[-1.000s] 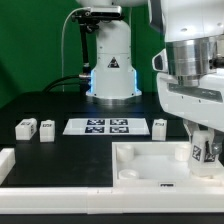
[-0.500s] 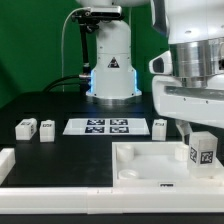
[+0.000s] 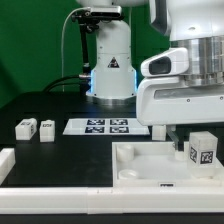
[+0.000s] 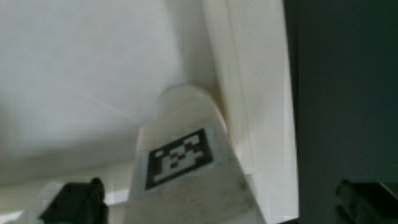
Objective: Assemble one leg
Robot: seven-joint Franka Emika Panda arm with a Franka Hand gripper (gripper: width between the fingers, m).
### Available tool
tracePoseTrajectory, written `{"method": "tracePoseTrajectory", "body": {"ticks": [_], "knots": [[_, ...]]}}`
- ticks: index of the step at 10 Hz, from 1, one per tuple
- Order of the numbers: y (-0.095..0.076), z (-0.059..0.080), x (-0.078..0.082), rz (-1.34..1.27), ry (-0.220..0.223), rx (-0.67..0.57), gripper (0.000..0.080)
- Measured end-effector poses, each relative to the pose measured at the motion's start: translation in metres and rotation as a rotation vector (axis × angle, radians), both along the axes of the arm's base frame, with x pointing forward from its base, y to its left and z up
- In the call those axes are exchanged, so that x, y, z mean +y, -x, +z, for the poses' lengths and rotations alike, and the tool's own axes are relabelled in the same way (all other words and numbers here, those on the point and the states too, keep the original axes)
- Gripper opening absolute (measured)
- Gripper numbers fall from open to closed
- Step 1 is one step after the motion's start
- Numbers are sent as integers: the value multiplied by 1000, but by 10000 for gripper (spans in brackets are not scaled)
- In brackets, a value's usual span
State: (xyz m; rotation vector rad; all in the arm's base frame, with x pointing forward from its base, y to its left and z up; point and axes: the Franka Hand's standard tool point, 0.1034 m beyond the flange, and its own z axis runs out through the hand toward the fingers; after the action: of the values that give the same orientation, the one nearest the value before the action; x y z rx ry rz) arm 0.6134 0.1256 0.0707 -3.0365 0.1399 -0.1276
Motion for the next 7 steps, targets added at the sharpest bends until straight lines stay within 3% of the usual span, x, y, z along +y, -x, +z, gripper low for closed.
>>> {"method": "tracePoseTrajectory", "body": {"ticks": [3,5,6,7], "knots": [[-5,0,-7,260,34,-28,649],[-5,0,-7,260,34,-27,649],[-5,0,-7,260,34,-27,558],[-5,0,-7,260,34,-27,558]]}}
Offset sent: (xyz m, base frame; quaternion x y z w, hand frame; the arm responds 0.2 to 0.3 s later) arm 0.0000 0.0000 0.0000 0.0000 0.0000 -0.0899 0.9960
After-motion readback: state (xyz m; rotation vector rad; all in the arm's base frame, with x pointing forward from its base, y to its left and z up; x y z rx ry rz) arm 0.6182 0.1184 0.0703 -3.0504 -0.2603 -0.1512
